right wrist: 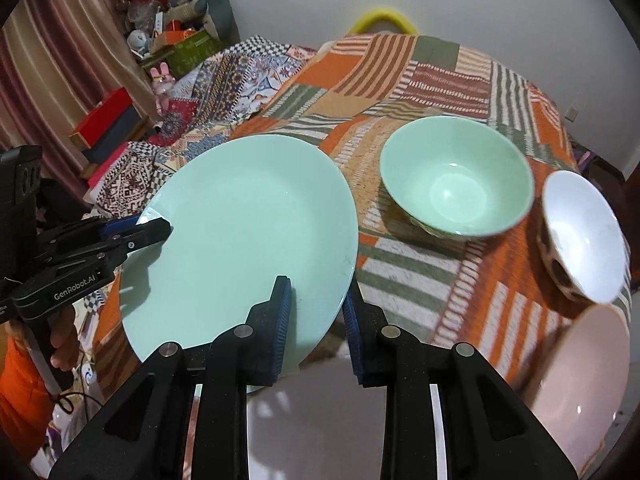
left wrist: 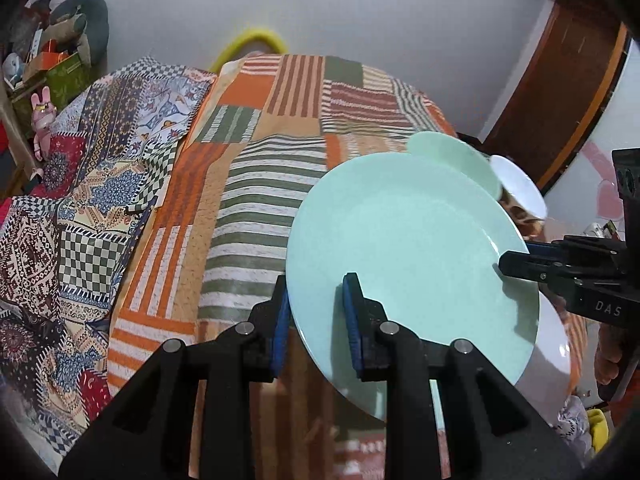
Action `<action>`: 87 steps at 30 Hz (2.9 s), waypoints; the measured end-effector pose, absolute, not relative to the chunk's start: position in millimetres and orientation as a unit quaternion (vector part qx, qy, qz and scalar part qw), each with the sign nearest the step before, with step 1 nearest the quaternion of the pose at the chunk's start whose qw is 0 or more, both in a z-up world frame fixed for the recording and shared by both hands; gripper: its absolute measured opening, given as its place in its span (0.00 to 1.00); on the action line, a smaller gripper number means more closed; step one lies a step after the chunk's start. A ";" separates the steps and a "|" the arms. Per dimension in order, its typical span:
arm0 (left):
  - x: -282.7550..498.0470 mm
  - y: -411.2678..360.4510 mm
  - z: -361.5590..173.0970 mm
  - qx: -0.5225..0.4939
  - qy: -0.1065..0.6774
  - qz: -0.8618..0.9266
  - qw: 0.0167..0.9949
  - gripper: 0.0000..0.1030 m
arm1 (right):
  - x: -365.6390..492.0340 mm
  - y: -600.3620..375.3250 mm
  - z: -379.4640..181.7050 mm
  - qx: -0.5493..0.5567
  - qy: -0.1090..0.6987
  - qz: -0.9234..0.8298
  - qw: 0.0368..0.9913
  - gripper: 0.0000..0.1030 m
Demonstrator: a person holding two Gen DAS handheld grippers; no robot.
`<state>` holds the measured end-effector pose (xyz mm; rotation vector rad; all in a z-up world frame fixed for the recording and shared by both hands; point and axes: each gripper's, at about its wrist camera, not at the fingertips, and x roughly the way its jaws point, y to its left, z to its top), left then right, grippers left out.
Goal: Organize plates and bowls
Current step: 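Carry the mint green plate with both grippers over the white plate stack, then lower the mint green plate onto the white plate and open both grippers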
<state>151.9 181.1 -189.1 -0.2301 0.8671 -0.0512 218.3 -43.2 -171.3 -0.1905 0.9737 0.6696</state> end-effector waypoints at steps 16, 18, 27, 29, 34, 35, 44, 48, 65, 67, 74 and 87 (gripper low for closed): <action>102.9 107.7 -167.8 -0.100 0.424 -0.058 0.898 0.23 | 165.0 -111.1 -158.2 -0.067 0.441 0.305 0.842 0.23; 100.2 101.1 -169.1 -0.099 0.428 -0.062 0.896 0.23 | 161.2 -117.8 -159.8 -0.063 0.443 0.302 0.842 0.23; 89.1 68.5 -179.8 -0.088 0.446 -0.081 0.887 0.23 | 142.7 -148.0 -173.1 -0.038 0.458 0.287 0.840 0.23; 88.4 63.0 -183.4 -0.086 0.451 -0.084 0.884 0.23 | 140.1 -153.0 -177.7 -0.034 0.463 0.284 0.839 0.23; 89.6 51.7 -192.0 -0.078 0.461 -0.089 0.879 0.23 | 138.2 -164.6 -189.6 -0.024 0.476 0.277 0.834 0.23; 90.3 49.8 -193.9 -0.077 0.464 -0.091 0.878 0.23 | 138.0 -166.4 -192.0 -0.022 0.479 0.275 0.833 0.23; 100.7 34.7 -211.8 -0.069 0.483 -0.102 0.867 0.23 | 137.5 -180.9 -204.1 -0.016 0.492 0.261 0.830 0.23; 104.5 28.6 -217.7 -0.065 0.488 -0.107 0.864 0.23 | 138.0 -186.4 -209.1 -0.014 0.498 0.253 0.829 0.23; 112.8 15.2 -224.1 -0.050 0.486 -0.110 0.866 0.23 | 140.0 -195.8 -211.7 -0.019 0.504 0.243 0.829 0.25; 111.0 13.7 -224.6 -0.045 0.487 -0.111 0.865 0.23 | 139.1 -196.1 -211.8 -0.022 0.504 0.242 0.829 0.26; 102.4 9.6 -218.0 -0.021 0.478 -0.097 0.873 0.23 | 139.6 -195.8 -212.1 -0.026 0.505 0.241 0.828 0.28; 109.7 -1.3 -184.9 -0.016 0.456 -0.113 0.883 0.26 | 138.7 -204.5 -202.0 -0.020 0.491 0.240 0.837 0.32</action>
